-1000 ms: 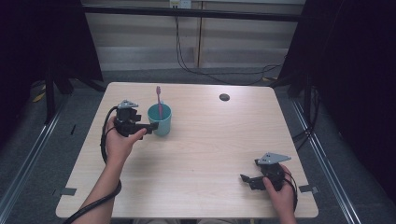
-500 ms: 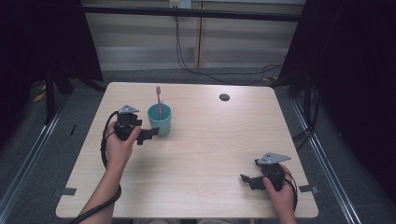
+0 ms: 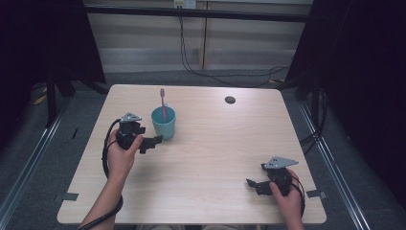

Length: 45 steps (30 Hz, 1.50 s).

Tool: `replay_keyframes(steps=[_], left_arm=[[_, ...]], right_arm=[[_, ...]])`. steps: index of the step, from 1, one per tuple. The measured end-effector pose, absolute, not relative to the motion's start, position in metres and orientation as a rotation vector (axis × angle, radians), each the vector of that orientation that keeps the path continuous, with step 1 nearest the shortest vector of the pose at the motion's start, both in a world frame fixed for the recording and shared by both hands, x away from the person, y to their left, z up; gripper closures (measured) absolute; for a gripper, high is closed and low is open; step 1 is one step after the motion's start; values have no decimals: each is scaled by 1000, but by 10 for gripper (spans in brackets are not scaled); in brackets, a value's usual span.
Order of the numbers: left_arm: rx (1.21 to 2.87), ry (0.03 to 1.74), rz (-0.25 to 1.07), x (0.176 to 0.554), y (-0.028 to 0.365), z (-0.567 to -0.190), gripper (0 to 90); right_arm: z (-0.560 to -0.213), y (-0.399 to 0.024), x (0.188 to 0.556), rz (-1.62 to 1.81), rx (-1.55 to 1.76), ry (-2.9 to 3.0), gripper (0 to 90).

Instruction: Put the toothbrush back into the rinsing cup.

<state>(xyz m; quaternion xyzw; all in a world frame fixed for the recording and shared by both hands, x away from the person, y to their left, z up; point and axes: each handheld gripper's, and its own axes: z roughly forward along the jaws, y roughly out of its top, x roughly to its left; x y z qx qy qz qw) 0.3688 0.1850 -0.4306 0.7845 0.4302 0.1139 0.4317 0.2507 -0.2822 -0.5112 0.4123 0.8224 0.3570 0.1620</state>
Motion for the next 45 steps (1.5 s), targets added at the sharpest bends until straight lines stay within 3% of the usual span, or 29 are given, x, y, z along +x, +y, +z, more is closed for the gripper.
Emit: replay_keyframes(steps=[45], left_arm=[[2030, 1082, 262, 339, 210, -489, 173]], right_arm=[[-511, -282, 251, 1019, 1176, 2347, 122]])
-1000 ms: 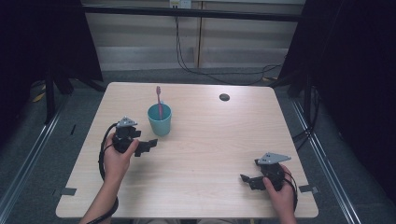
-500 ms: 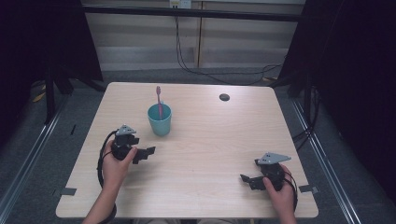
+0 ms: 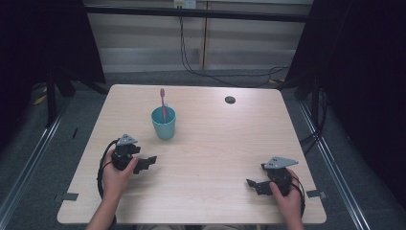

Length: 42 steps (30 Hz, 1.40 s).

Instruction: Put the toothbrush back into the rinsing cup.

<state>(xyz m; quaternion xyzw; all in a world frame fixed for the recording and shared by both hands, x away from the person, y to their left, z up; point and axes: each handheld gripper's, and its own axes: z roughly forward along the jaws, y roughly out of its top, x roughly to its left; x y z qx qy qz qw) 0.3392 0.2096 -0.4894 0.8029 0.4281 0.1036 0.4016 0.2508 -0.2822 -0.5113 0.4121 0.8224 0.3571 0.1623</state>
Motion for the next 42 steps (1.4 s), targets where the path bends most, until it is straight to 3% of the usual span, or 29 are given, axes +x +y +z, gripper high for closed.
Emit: replay_keyframes(steps=[42], left_arm=[[2159, 968, 391, 321, 213, -509, 152]], right_arm=[[-511, -282, 251, 1018, 1176, 2346, 122]])
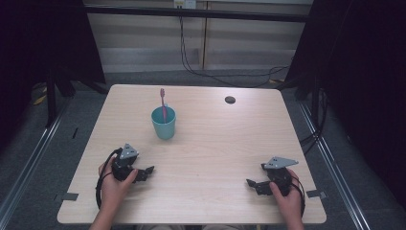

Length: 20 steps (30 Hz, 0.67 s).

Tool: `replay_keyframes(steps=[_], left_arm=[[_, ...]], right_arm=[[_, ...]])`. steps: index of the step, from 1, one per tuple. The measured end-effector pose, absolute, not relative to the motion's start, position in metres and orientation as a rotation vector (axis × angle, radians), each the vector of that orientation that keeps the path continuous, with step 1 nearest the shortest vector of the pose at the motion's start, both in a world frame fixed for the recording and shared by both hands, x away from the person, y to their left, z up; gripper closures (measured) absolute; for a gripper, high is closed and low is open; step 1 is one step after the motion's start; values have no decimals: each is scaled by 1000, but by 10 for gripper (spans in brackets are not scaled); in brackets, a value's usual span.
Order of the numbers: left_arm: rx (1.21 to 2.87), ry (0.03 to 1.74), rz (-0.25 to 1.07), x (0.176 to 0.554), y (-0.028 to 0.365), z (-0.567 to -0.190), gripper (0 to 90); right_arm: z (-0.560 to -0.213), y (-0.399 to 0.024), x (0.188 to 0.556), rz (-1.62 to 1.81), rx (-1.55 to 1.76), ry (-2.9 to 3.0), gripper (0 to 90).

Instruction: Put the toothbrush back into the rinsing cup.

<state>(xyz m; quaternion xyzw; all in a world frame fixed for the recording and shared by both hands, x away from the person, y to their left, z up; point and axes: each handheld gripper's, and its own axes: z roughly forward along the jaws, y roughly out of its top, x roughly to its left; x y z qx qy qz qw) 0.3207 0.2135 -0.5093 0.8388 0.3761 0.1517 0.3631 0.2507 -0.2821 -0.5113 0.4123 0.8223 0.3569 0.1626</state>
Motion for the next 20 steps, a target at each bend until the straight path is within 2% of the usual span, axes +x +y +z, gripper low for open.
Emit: replay_keyframes(steps=[20], left_arm=[[2163, 970, 396, 321, 213, -509, 143]], right_arm=[[-511, -282, 251, 1020, 1174, 2347, 122]])
